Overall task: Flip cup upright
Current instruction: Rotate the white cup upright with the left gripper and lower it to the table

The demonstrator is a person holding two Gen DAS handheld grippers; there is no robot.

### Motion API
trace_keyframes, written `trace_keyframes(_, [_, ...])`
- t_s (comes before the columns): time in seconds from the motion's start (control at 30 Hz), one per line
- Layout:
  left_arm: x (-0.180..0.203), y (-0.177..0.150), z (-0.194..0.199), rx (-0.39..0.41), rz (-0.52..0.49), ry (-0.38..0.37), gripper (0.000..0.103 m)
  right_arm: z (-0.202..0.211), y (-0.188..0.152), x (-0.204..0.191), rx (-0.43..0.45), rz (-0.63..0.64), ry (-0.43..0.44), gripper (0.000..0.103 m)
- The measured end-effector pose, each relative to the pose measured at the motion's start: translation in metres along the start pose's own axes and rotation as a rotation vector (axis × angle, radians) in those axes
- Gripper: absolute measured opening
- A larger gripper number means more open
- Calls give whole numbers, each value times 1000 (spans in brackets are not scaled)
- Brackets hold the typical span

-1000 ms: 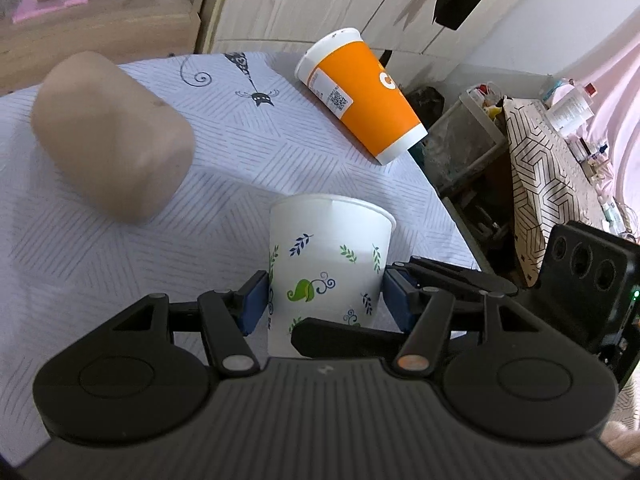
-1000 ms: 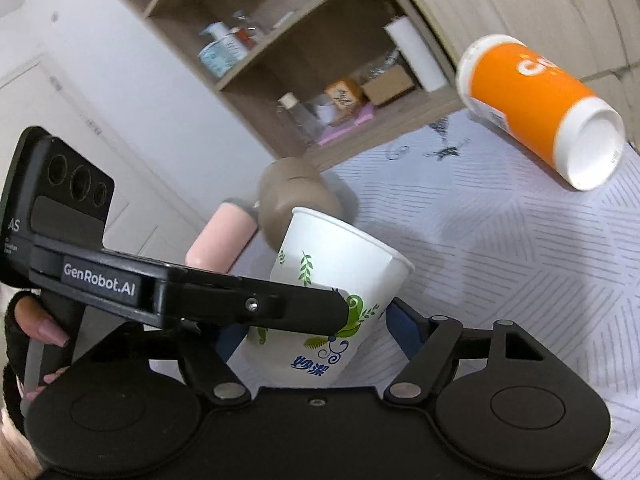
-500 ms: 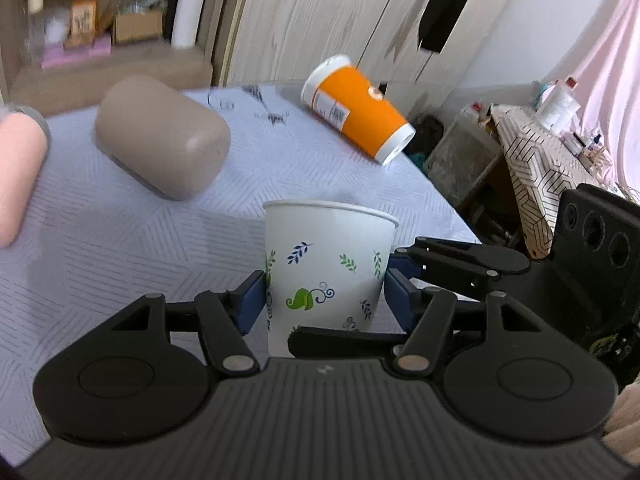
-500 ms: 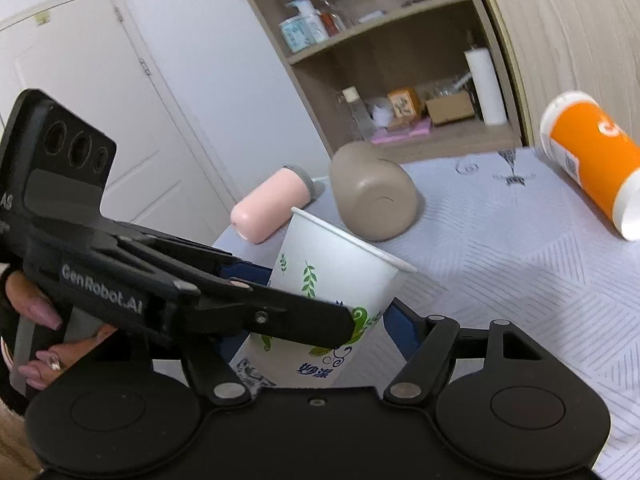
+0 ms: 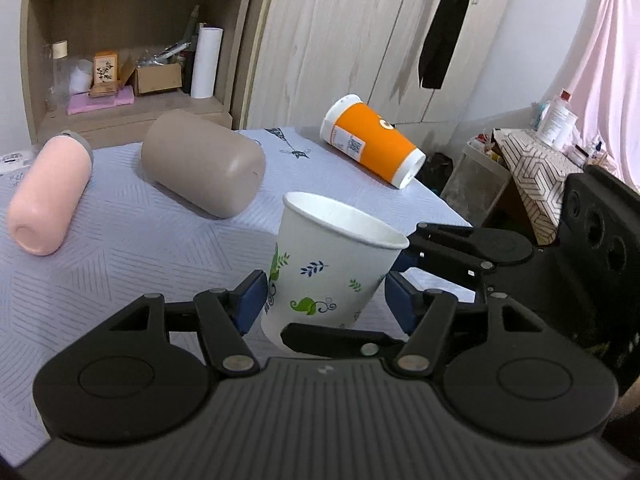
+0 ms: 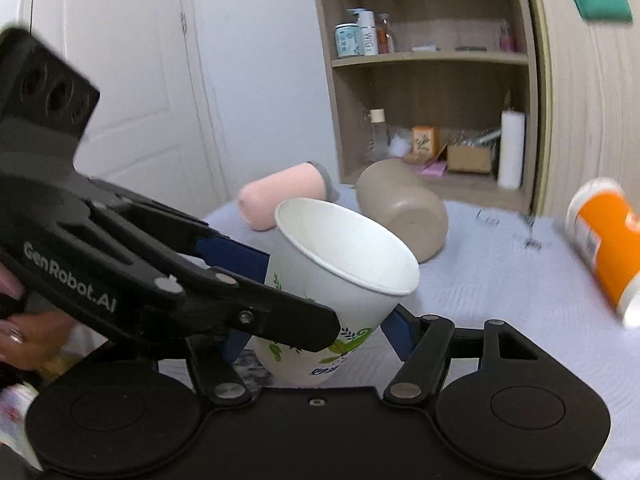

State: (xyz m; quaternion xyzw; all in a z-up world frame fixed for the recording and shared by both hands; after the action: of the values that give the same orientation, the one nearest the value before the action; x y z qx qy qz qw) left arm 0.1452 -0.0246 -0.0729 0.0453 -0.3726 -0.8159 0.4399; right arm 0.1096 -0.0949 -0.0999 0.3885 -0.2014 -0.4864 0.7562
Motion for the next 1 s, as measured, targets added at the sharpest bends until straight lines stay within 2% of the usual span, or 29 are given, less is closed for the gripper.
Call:
trace_keyframes(0.1, [-6, 1, -6, 19, 9, 2, 61, -4, 3, -4, 18, 93, -75, 72])
trace_keyframes(0.2, [-13, 2, -13, 36, 24, -2, 61, 0, 4, -10, 84, 185, -100, 71])
trace_keyframes(0.27, [-16, 1, -16, 42, 37, -12, 60, 1, 3, -15, 91, 227, -128, 70])
trace_keyframes(0.6, [-14, 6, -28, 75, 16, 29, 61, -10, 9, -13, 59, 242, -176, 69])
trace_keyframes(0.77, [-11, 9, -31, 92, -9, 50, 64, -23, 7, 1, 17, 185, -192, 69])
trace_keyframes(0.87, [-10, 11, -35, 99, -23, 69, 59, -24, 8, 7, 21, 161, -173, 68])
trace_keyframes(1.0, [-8, 12, -38, 102, -49, 63, 56, -26, 6, 10, 15, 194, -212, 68])
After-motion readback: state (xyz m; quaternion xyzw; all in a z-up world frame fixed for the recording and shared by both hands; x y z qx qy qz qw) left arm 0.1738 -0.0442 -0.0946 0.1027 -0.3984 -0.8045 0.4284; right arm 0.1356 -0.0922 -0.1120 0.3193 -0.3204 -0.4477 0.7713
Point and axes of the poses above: each gripper's, at about its wrist camera, not at the fingertips, and z roughly against the way its jaws point, x to its right, y to its top, the point moved 4 cm from there along -z, roughly the way its jaws point, and after that the axes turned 10 degrees about -x, right-handed, at the moved point
